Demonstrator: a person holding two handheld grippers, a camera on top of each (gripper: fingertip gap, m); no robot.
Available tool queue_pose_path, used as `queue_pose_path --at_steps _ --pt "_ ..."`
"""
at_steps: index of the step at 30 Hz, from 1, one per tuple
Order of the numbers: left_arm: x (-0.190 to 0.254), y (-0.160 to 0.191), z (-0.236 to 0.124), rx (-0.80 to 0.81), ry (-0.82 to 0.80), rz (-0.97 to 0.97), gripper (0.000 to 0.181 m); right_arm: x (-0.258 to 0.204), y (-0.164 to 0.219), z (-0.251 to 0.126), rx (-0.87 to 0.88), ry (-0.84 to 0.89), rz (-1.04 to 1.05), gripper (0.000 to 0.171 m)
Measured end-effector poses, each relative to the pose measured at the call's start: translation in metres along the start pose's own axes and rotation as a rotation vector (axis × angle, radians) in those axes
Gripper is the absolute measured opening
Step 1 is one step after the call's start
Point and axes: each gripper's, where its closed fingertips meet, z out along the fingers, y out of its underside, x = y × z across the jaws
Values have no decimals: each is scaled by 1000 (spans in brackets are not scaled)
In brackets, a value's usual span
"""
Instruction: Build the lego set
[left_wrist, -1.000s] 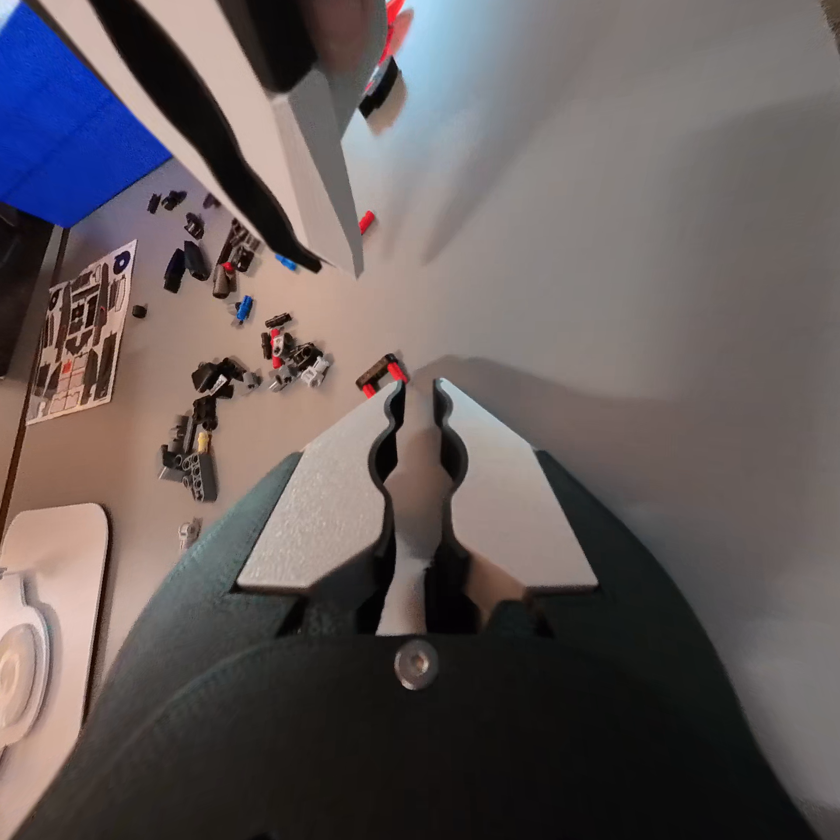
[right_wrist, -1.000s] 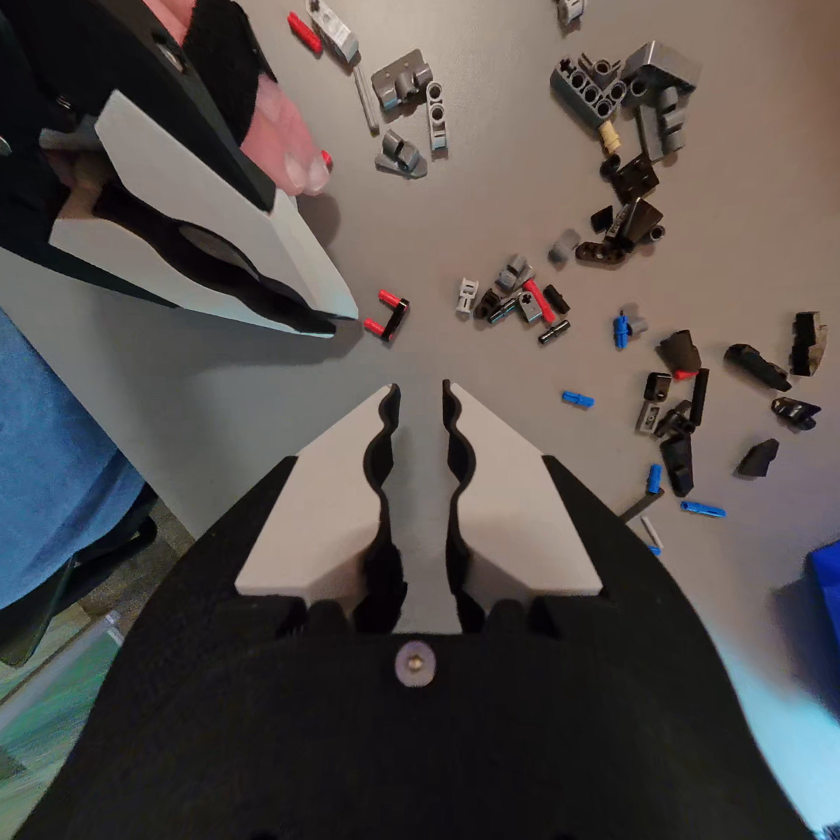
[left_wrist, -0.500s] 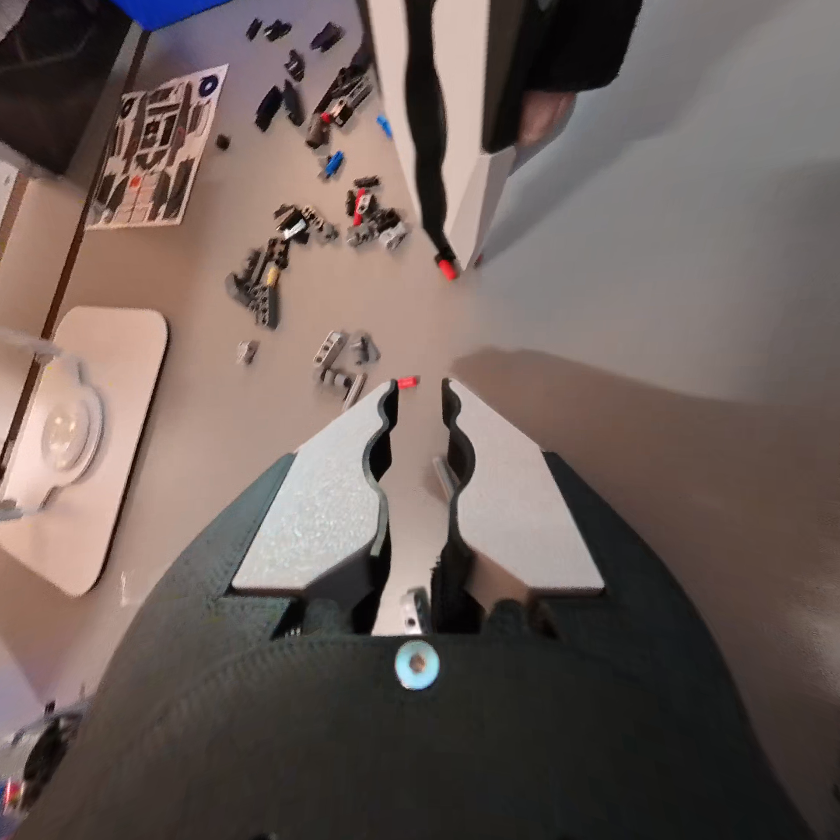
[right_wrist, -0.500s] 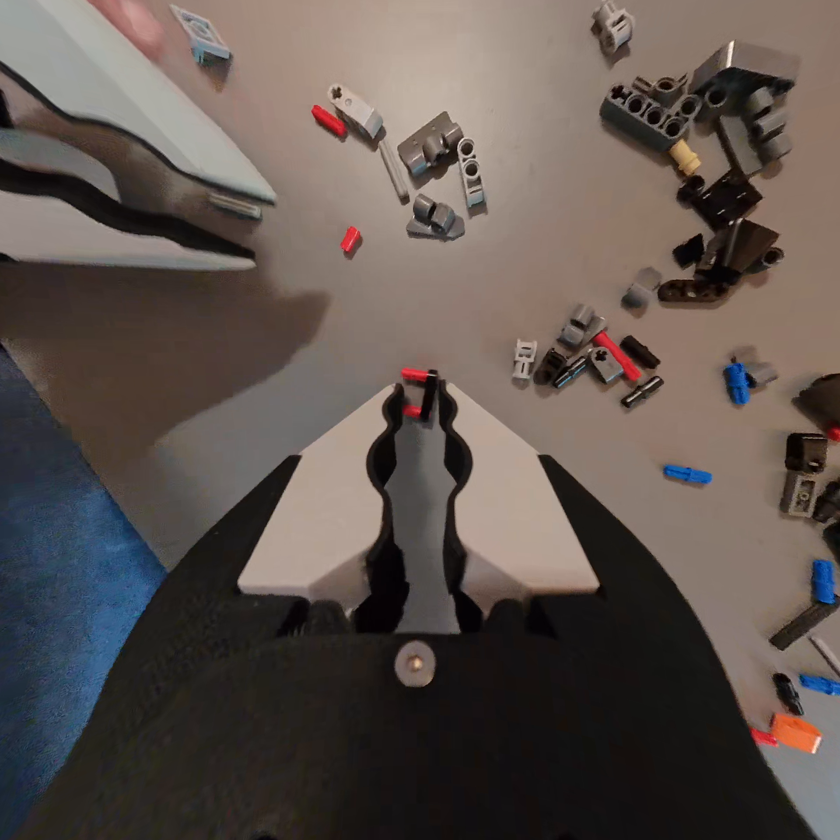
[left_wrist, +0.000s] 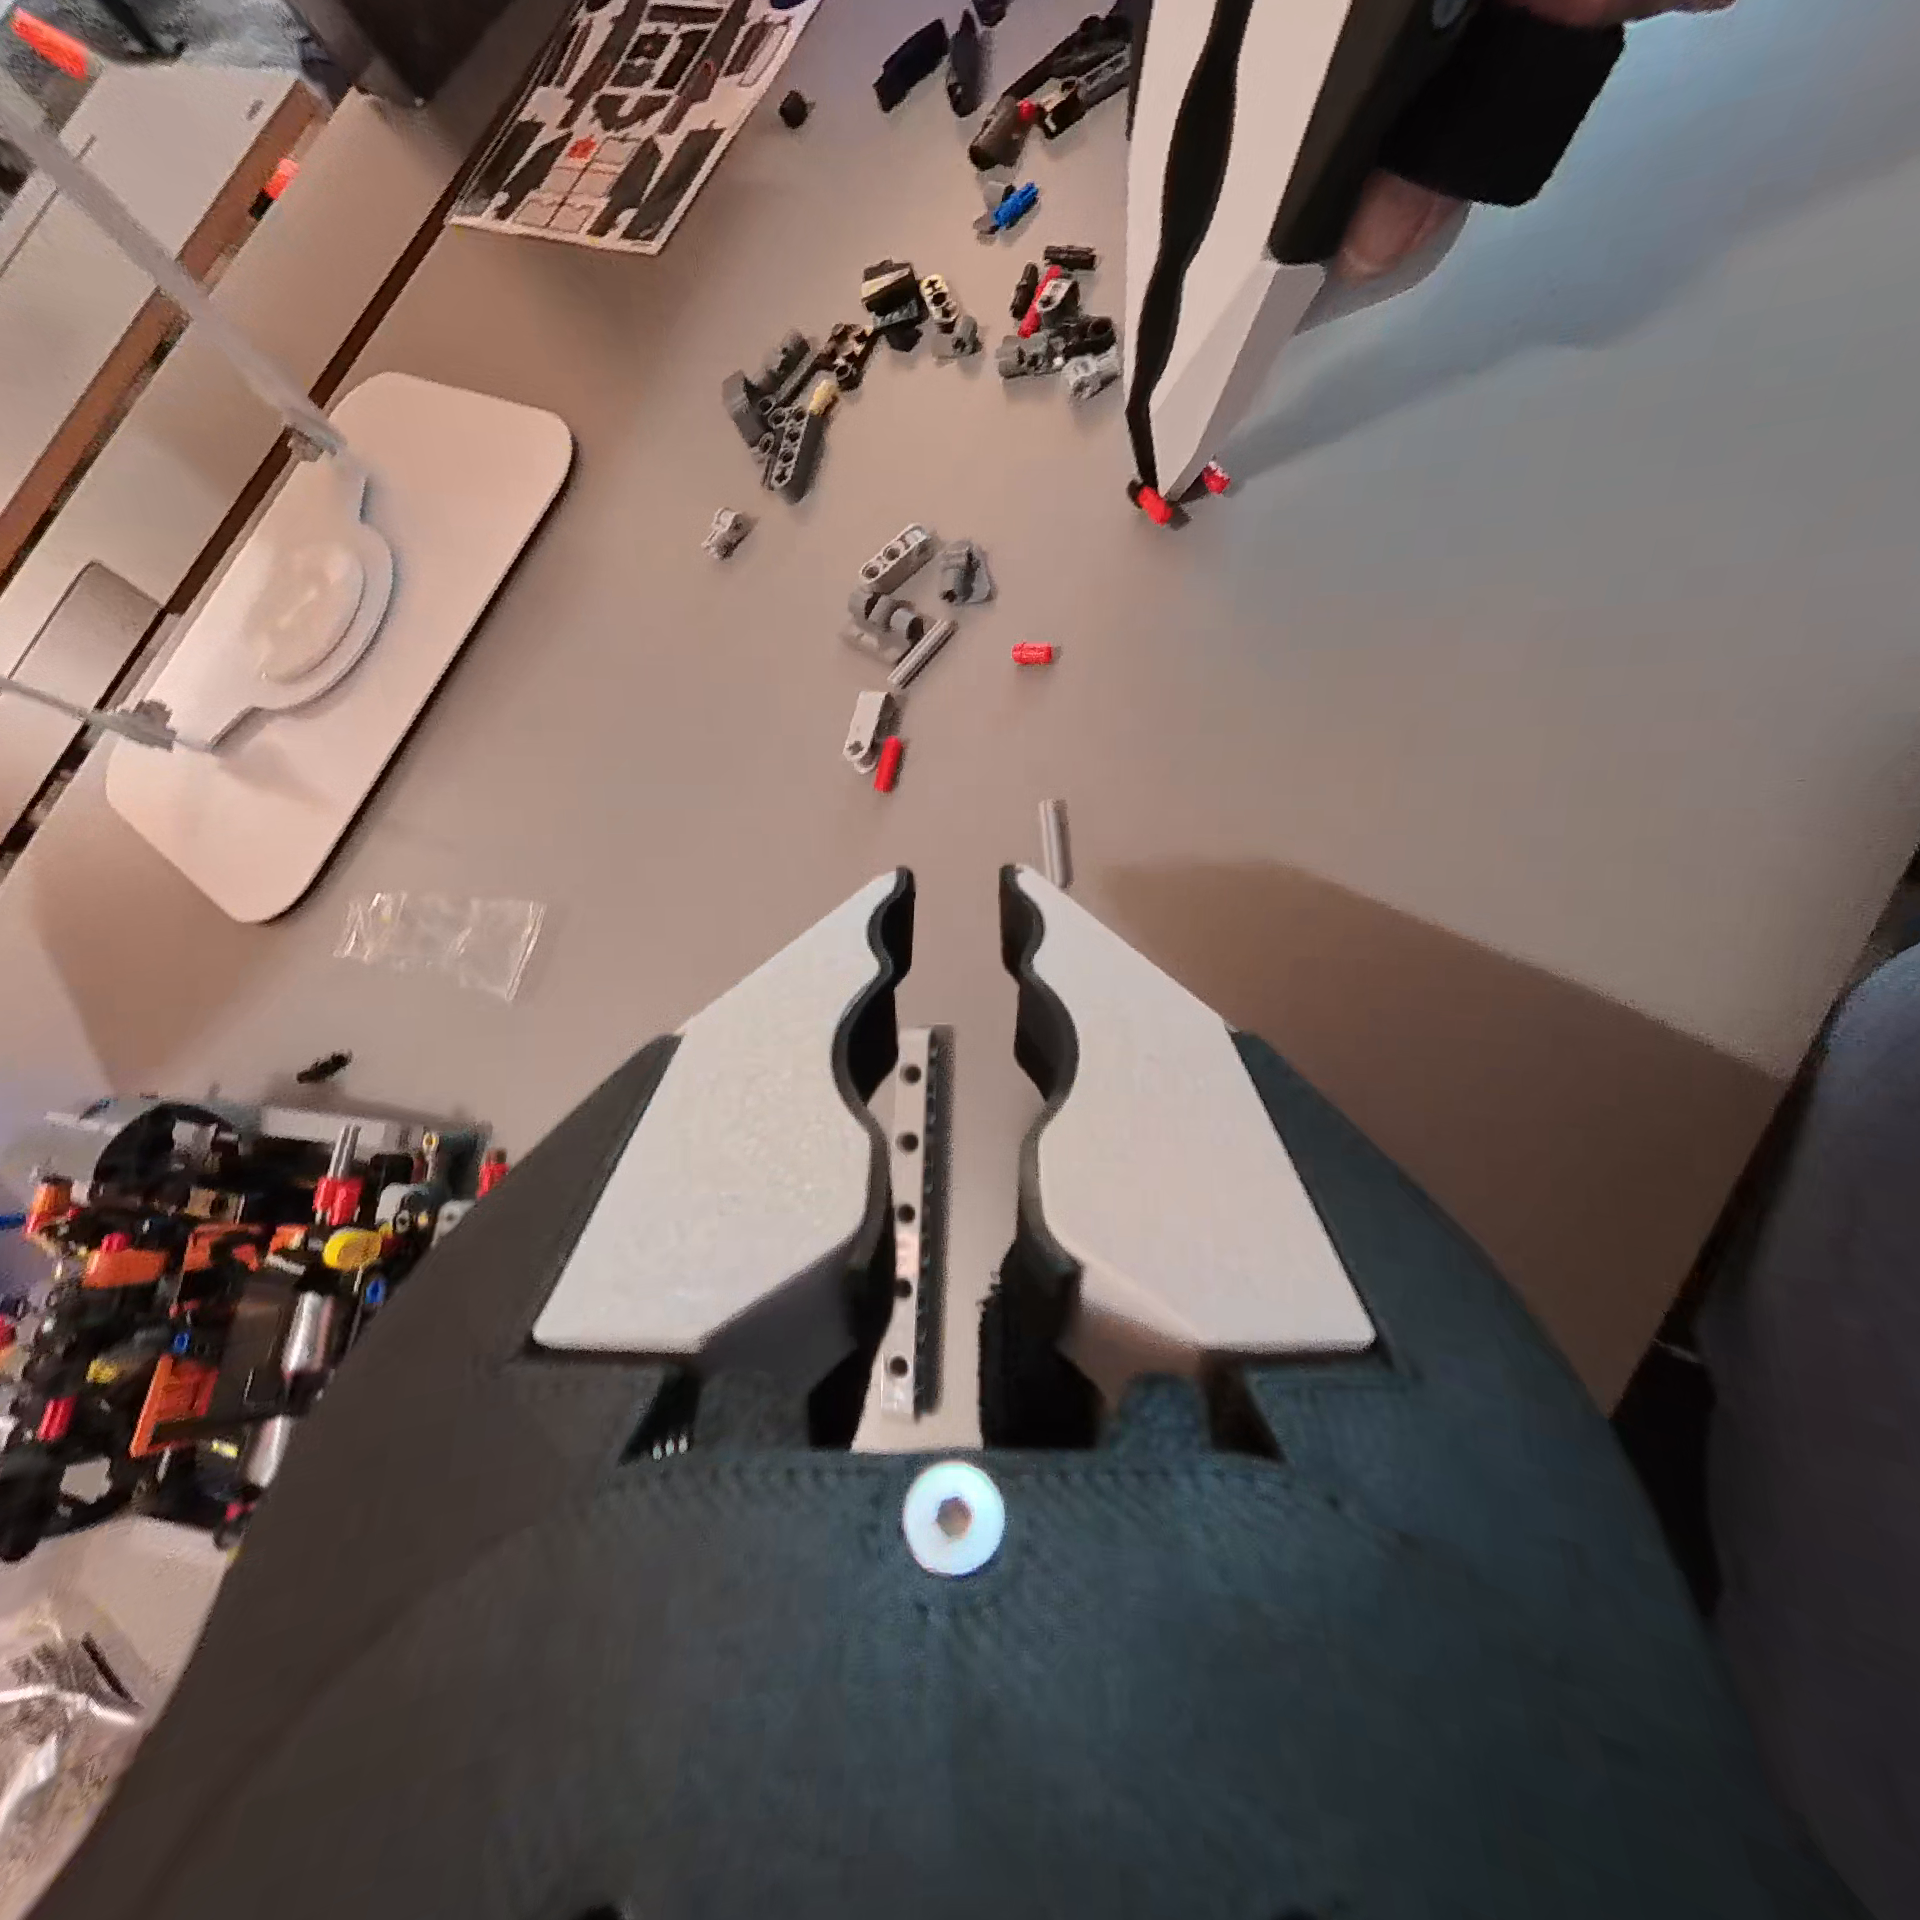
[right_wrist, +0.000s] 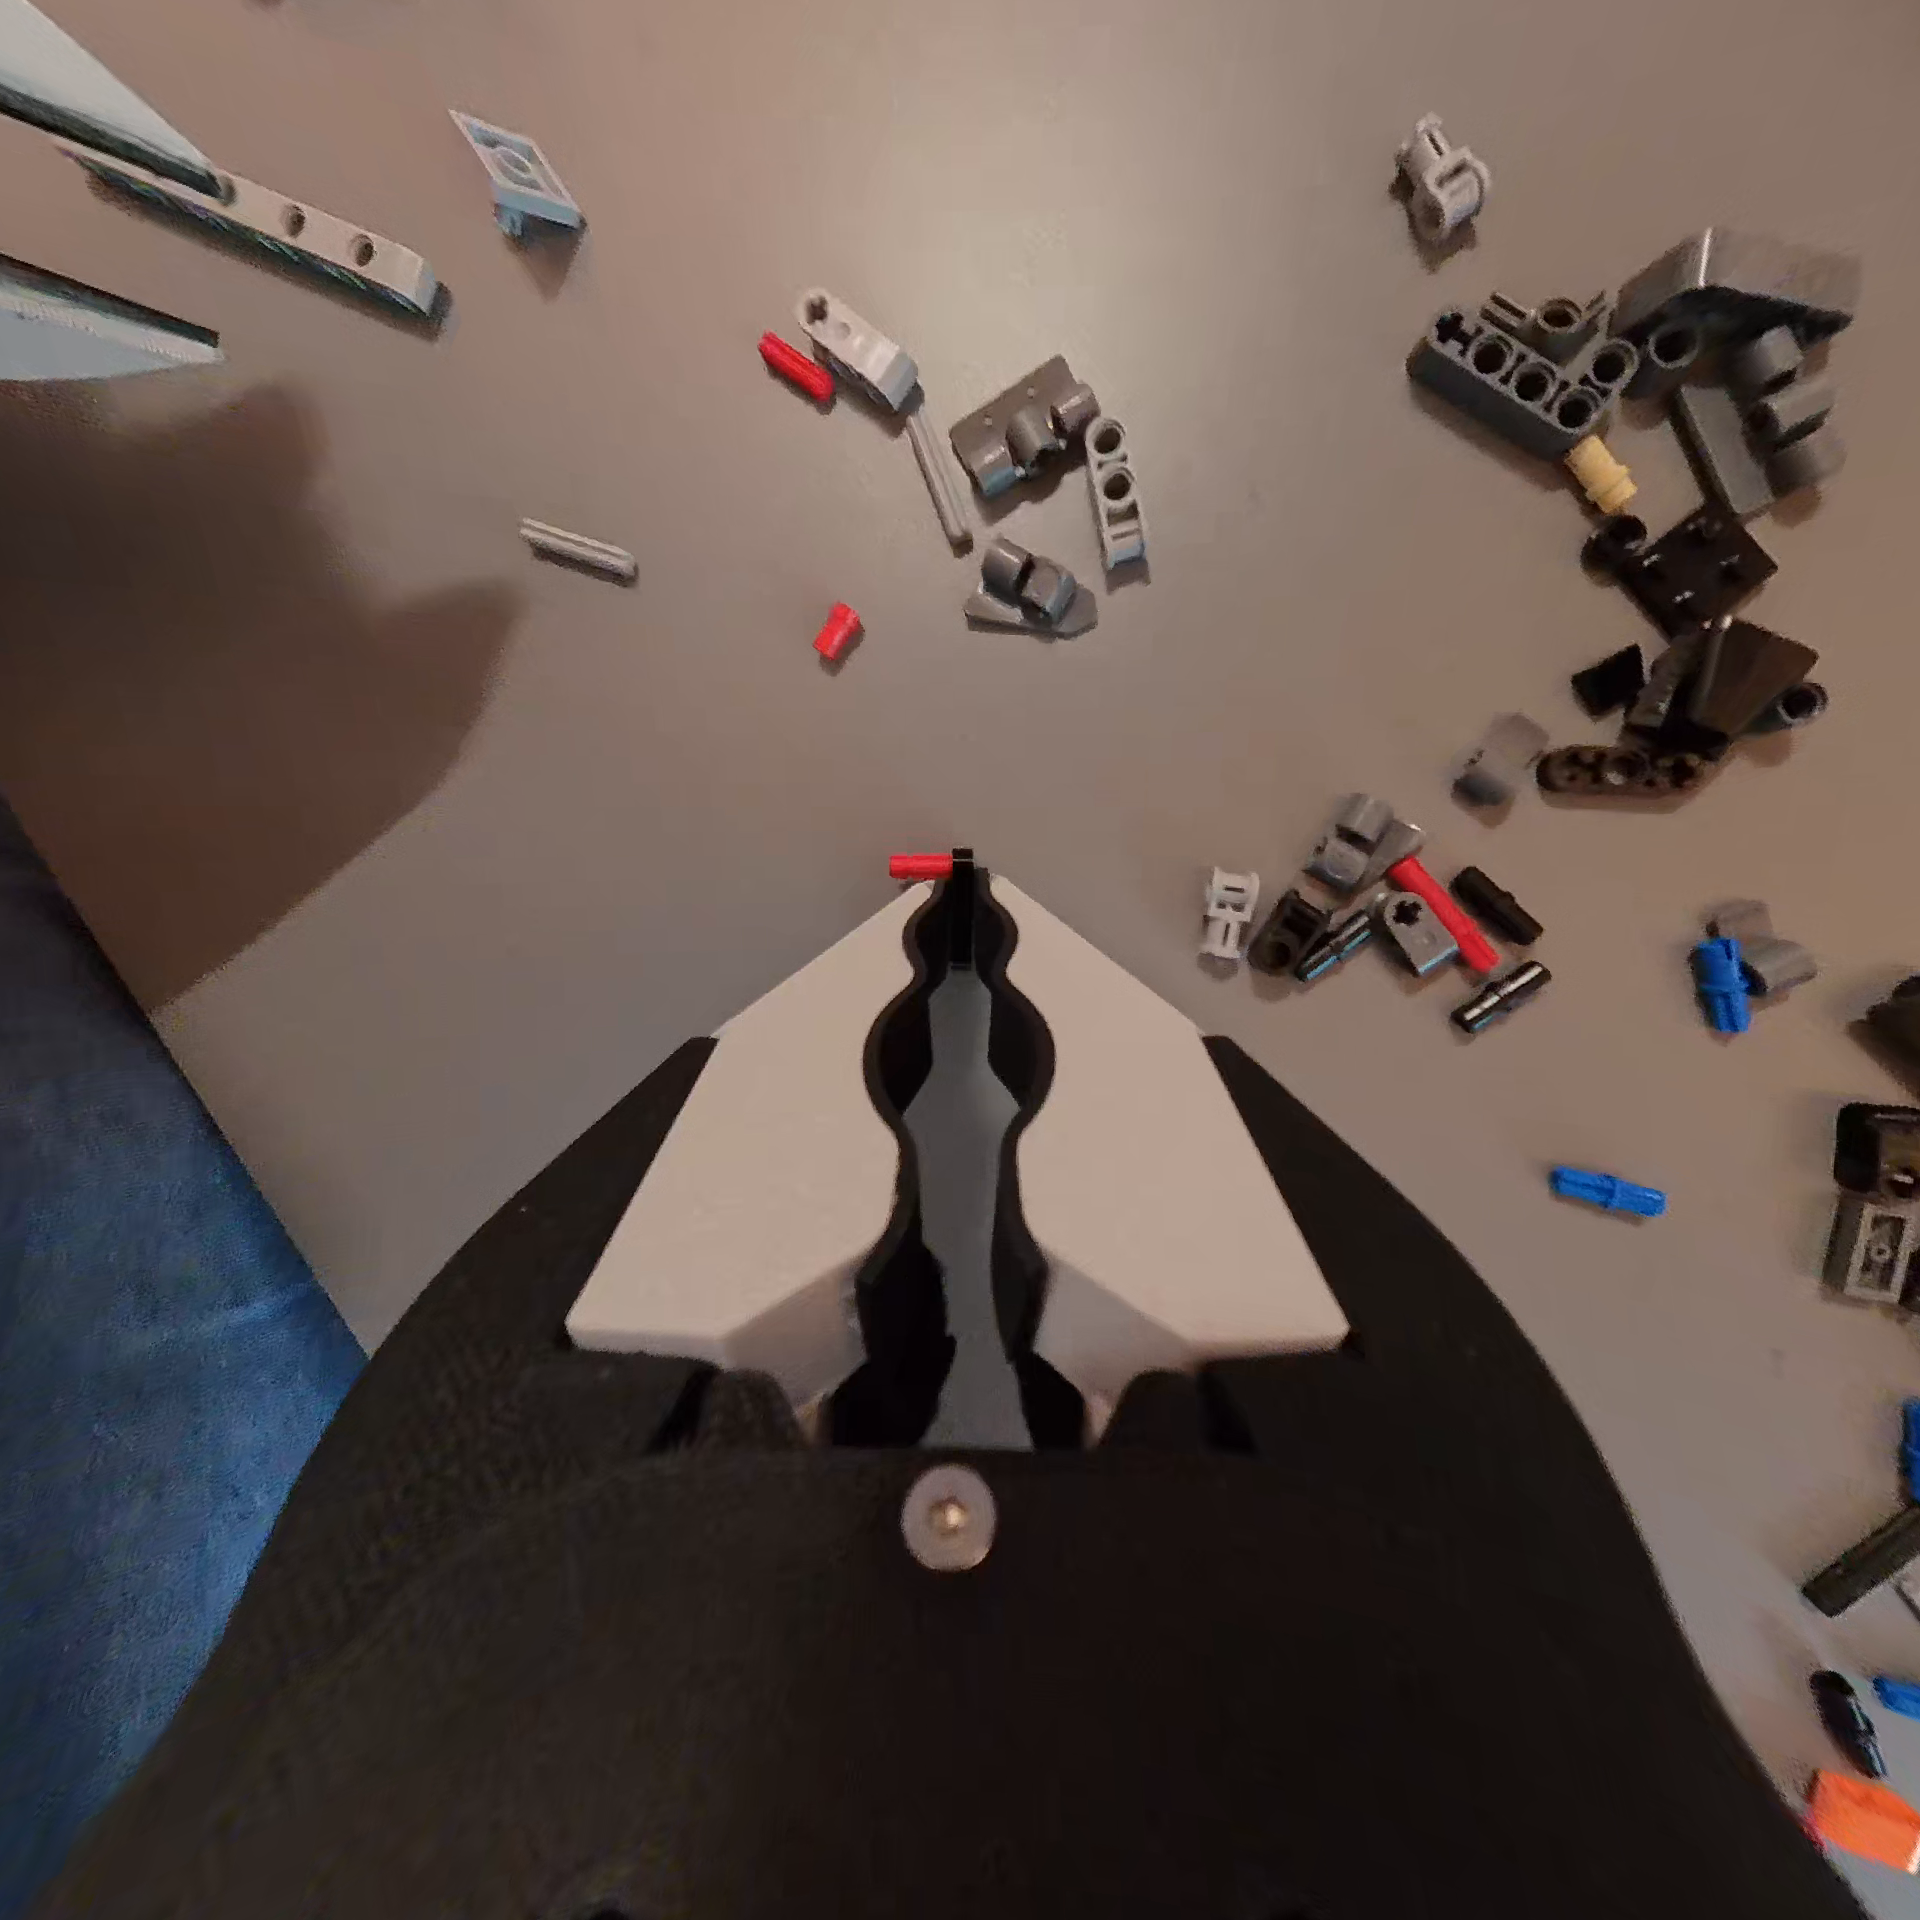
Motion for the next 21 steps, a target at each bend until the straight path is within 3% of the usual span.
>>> queue_pose_path --at_steps 13,21 --pt "-25 27 -25 16 -83 -113 15 -31 -32 7 69 -98 9 0" --pt "-34 39 -32 38 -97 -167 16 -63 -76 2 189 -193 16 0"
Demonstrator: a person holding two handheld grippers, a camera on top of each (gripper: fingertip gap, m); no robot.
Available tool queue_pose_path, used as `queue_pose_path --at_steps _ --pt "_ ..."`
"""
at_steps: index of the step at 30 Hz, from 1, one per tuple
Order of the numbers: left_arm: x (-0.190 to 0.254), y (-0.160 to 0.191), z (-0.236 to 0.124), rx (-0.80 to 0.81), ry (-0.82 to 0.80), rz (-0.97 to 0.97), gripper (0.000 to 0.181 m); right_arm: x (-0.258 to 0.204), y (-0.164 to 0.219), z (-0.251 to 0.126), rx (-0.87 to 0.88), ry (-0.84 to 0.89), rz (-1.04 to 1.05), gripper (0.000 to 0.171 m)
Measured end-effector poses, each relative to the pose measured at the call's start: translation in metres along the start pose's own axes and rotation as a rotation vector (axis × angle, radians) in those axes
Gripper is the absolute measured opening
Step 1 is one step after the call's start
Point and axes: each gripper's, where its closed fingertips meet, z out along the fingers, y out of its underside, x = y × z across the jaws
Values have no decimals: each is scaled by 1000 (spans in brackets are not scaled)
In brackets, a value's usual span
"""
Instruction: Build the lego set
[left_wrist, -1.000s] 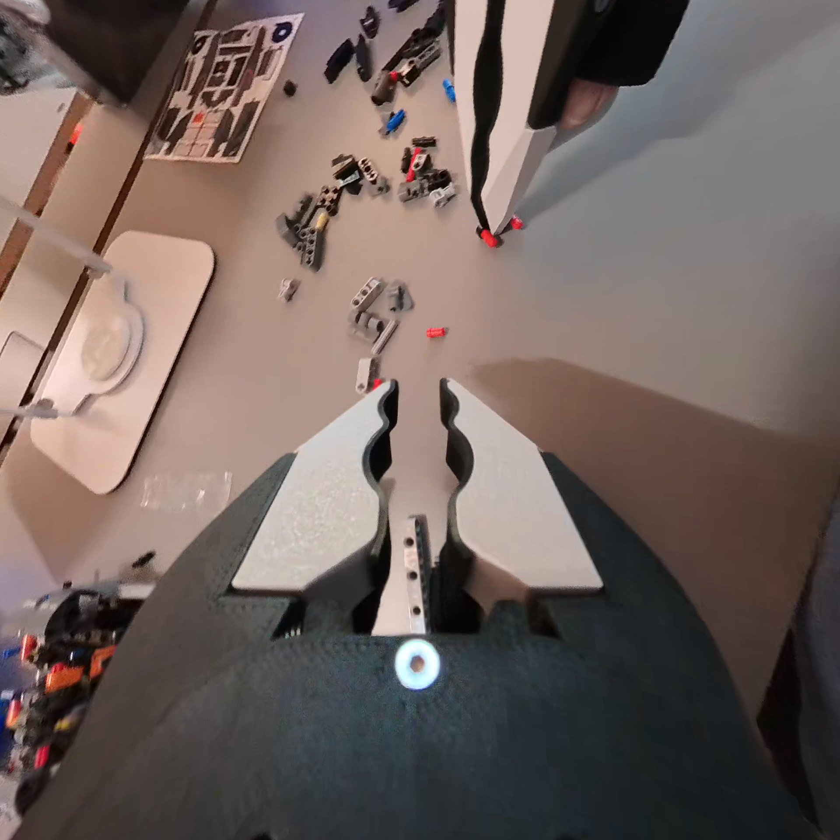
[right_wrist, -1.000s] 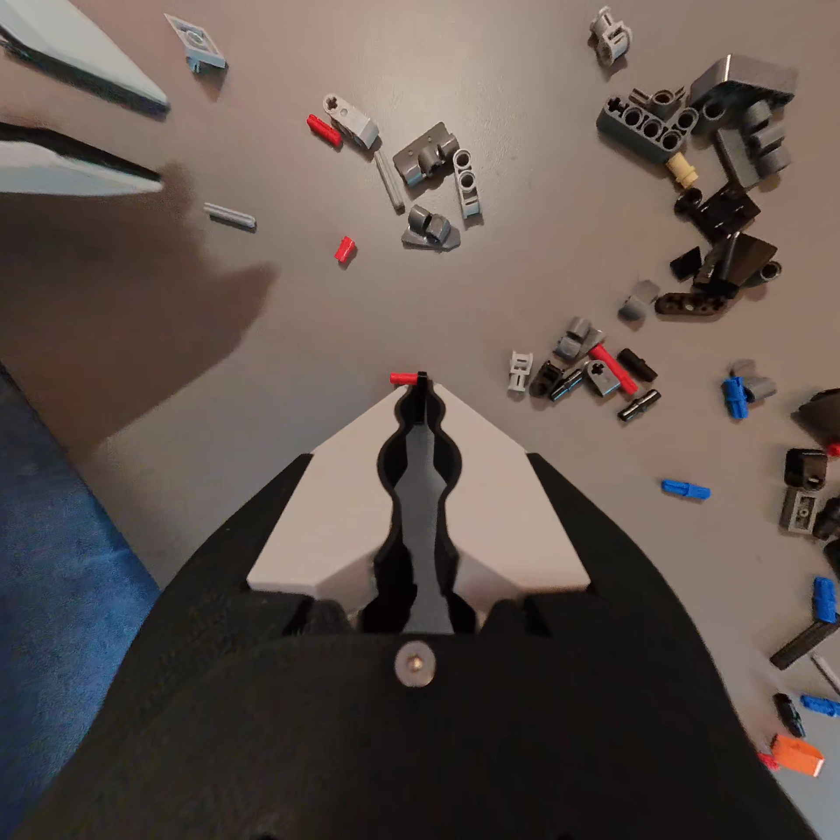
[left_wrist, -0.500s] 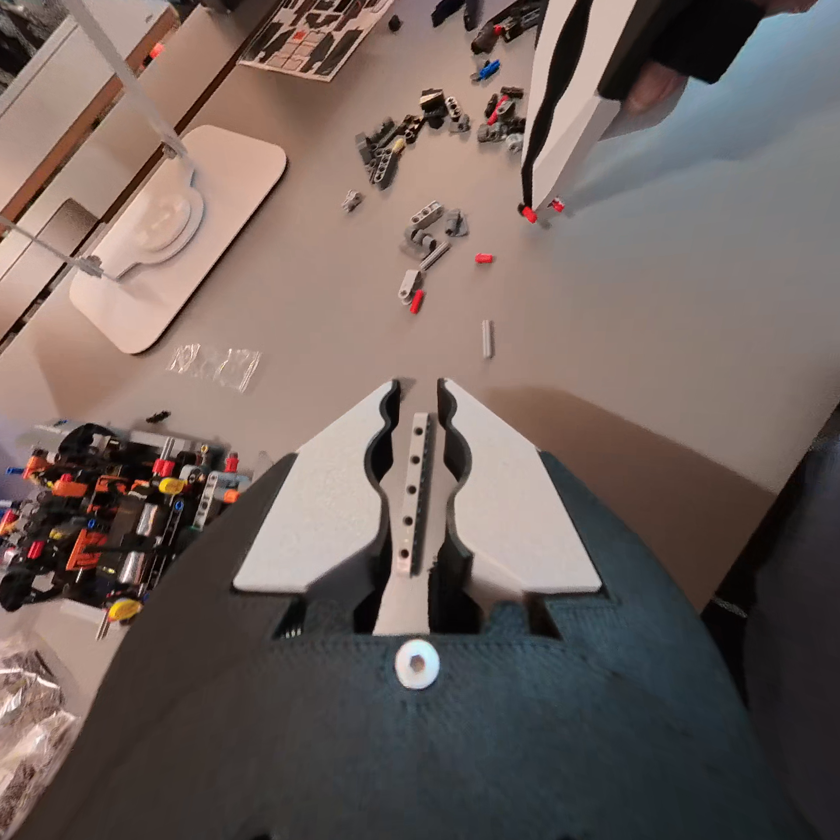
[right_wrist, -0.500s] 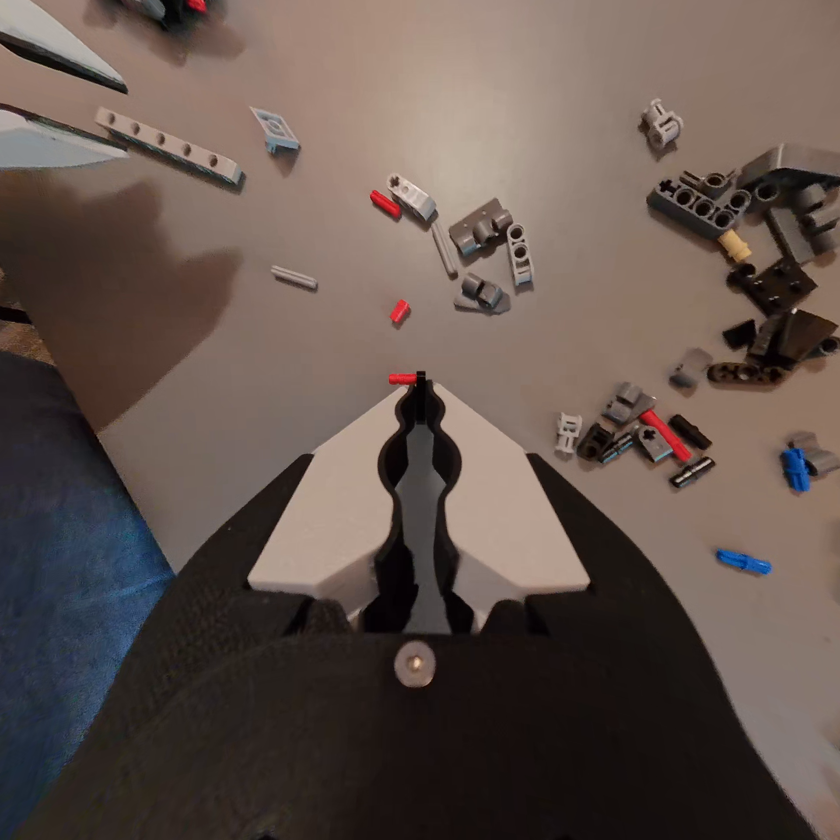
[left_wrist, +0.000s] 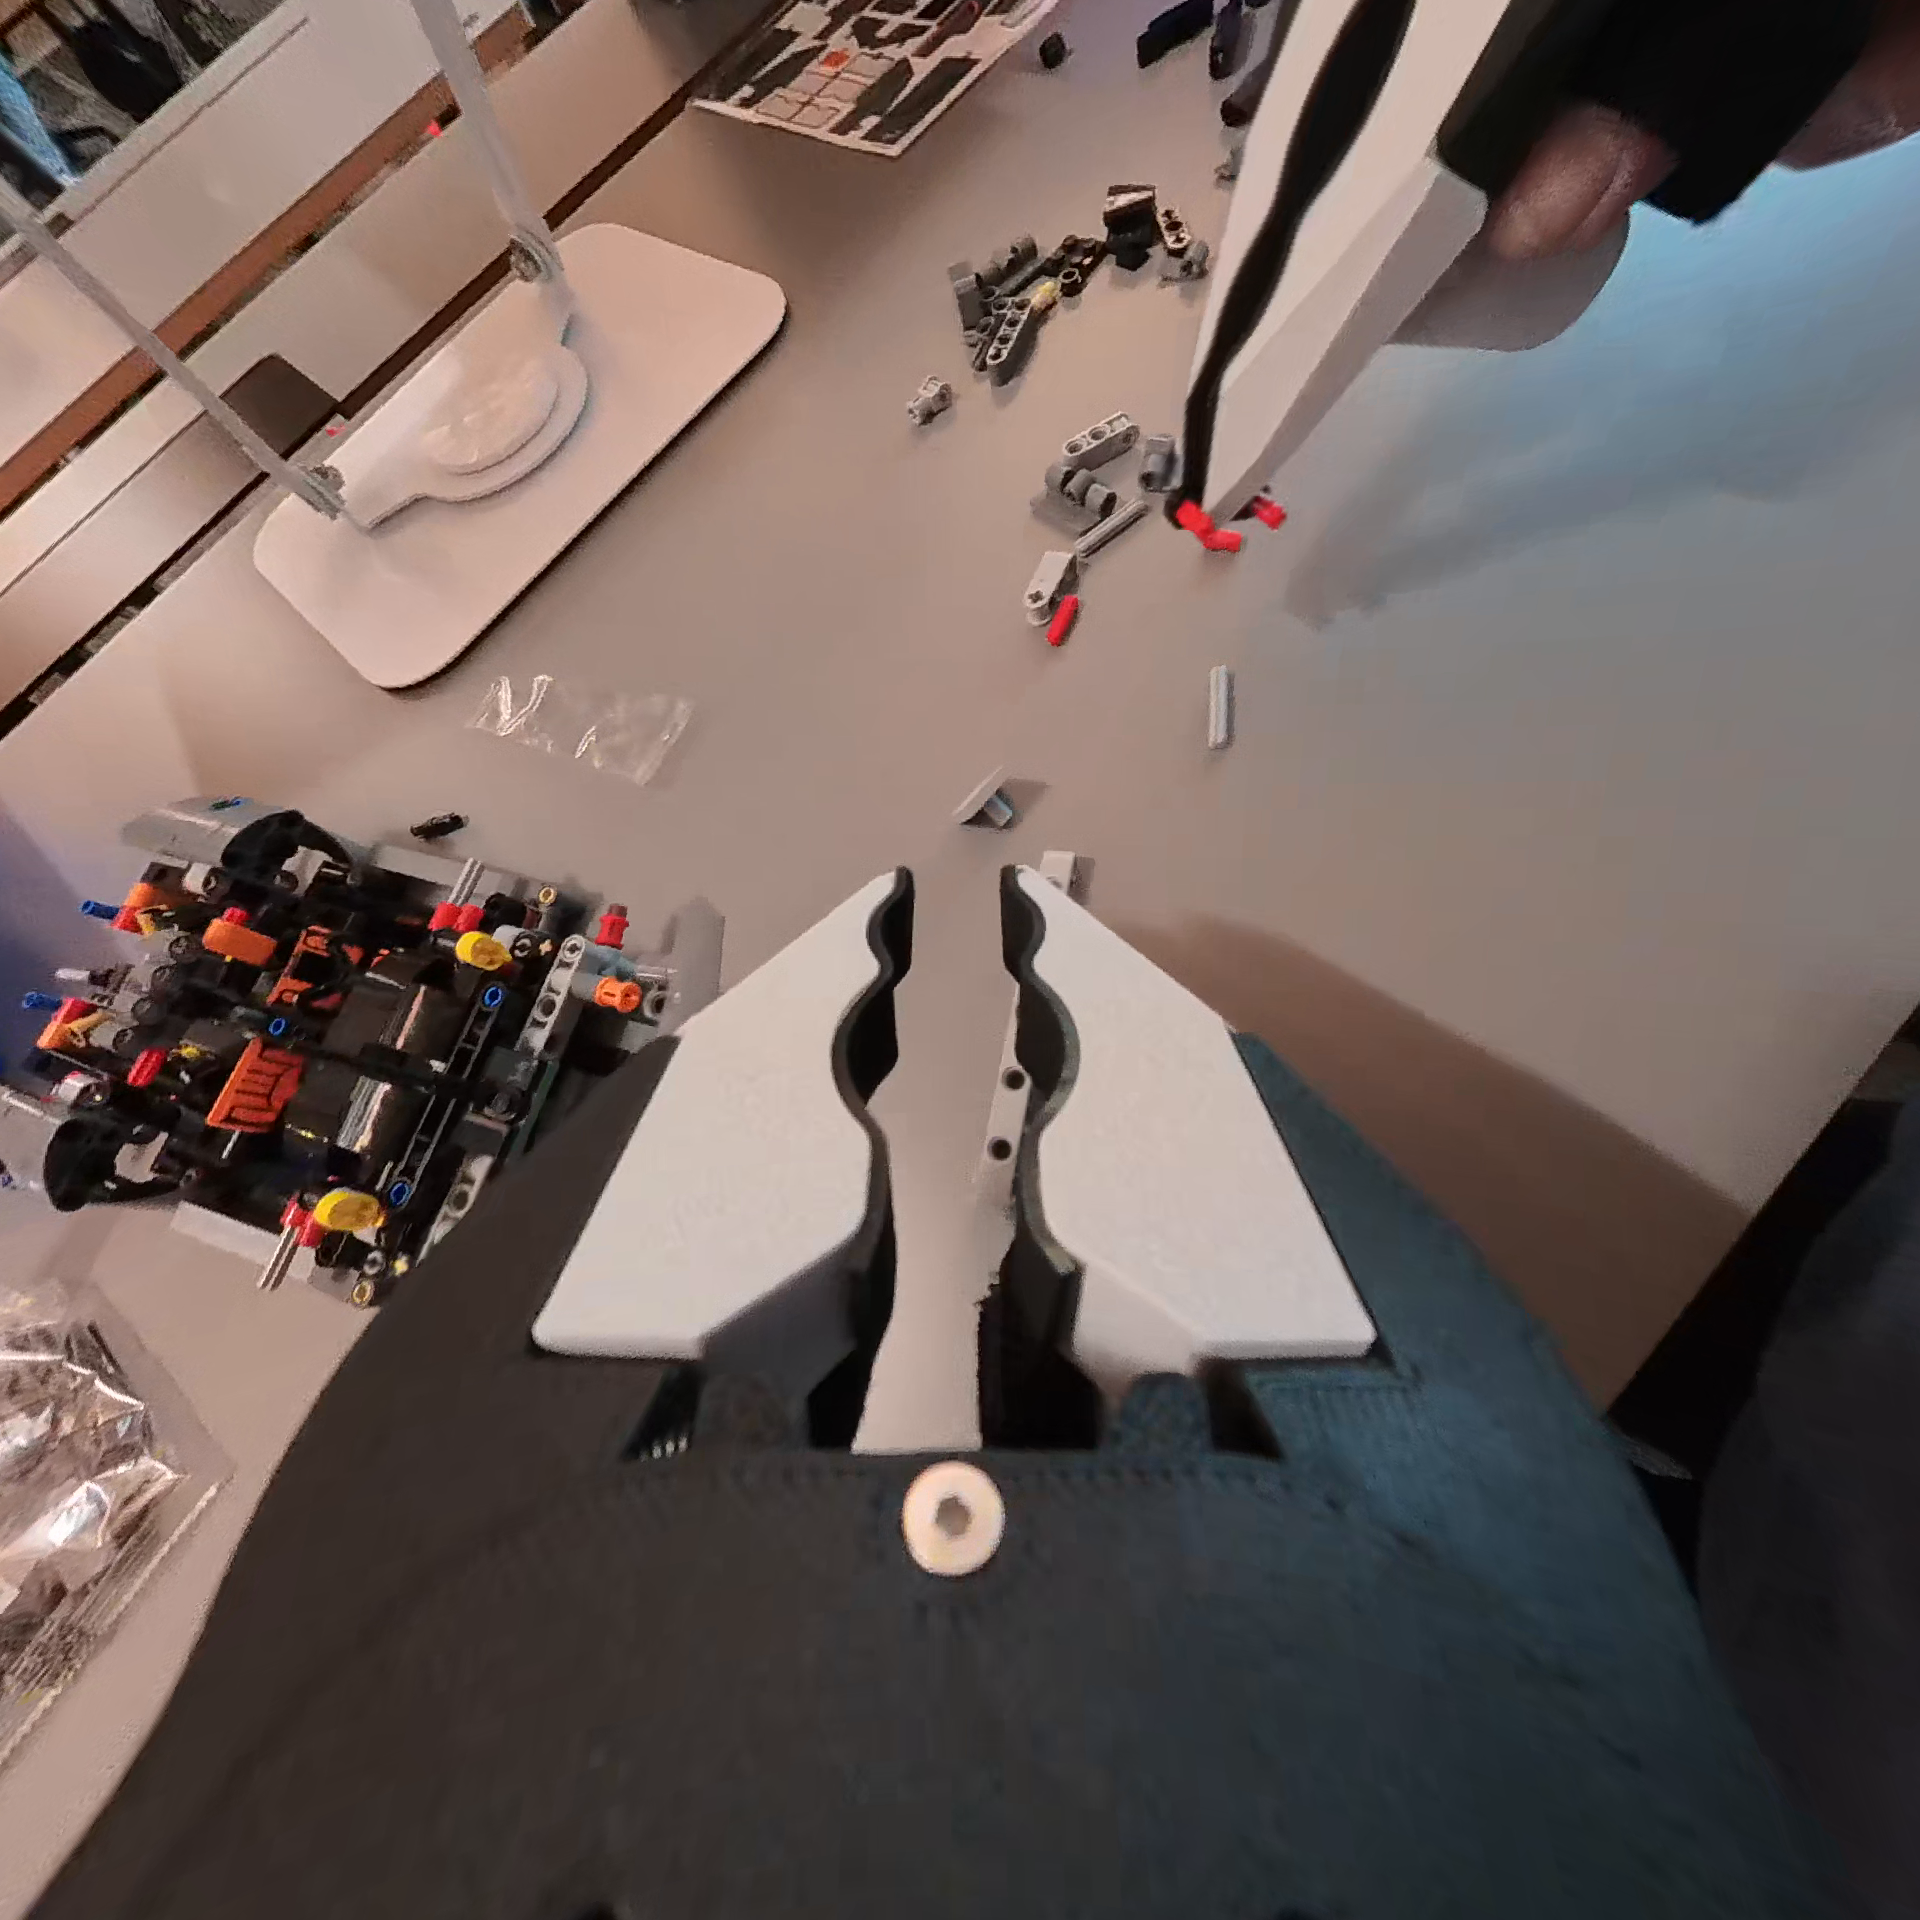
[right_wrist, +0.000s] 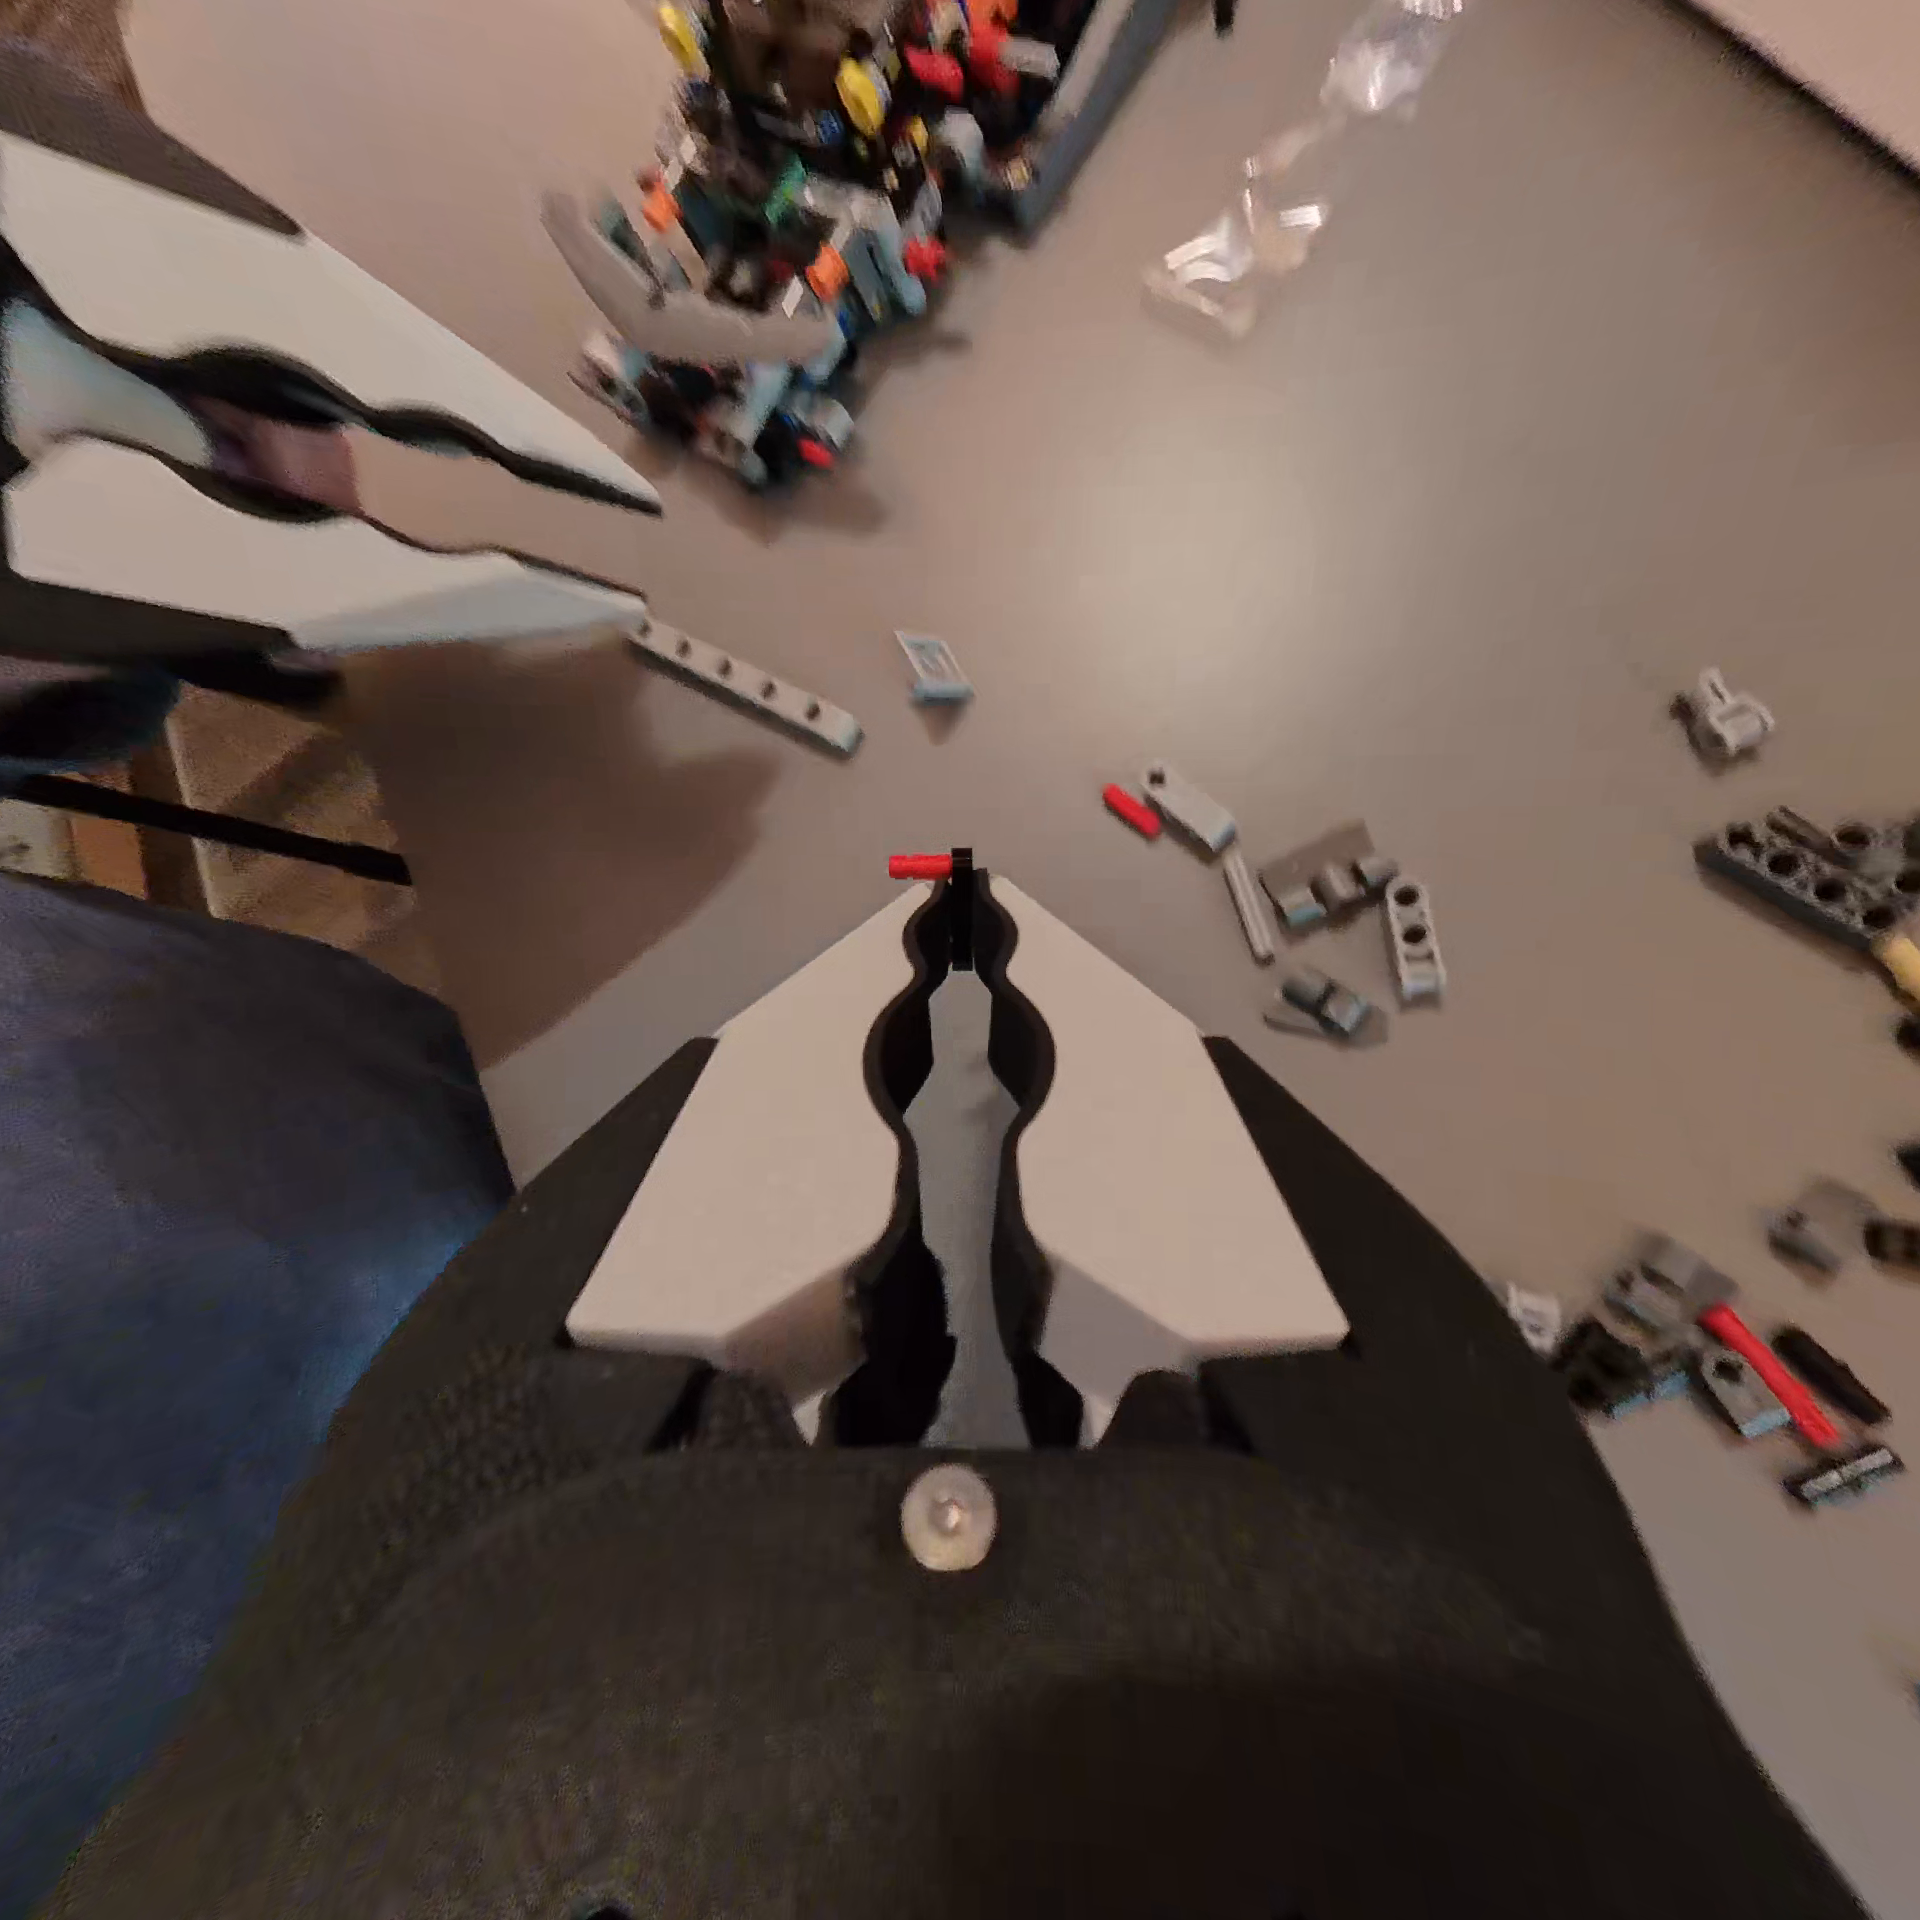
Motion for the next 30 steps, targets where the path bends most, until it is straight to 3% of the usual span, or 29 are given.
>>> queue_pose_path --at_steps 11,23,30 --pt "-18 -29 -6 149 -23 -36 30 -39 -73 -2 260 -282 179 0" --pt "-7 -61 -1 249 -50 134 38 -53 -78 2 274 -408 285 0" --pt "-11 -60 -3 274 -86 145 23 -65 -83 11 255 -492 317 0"
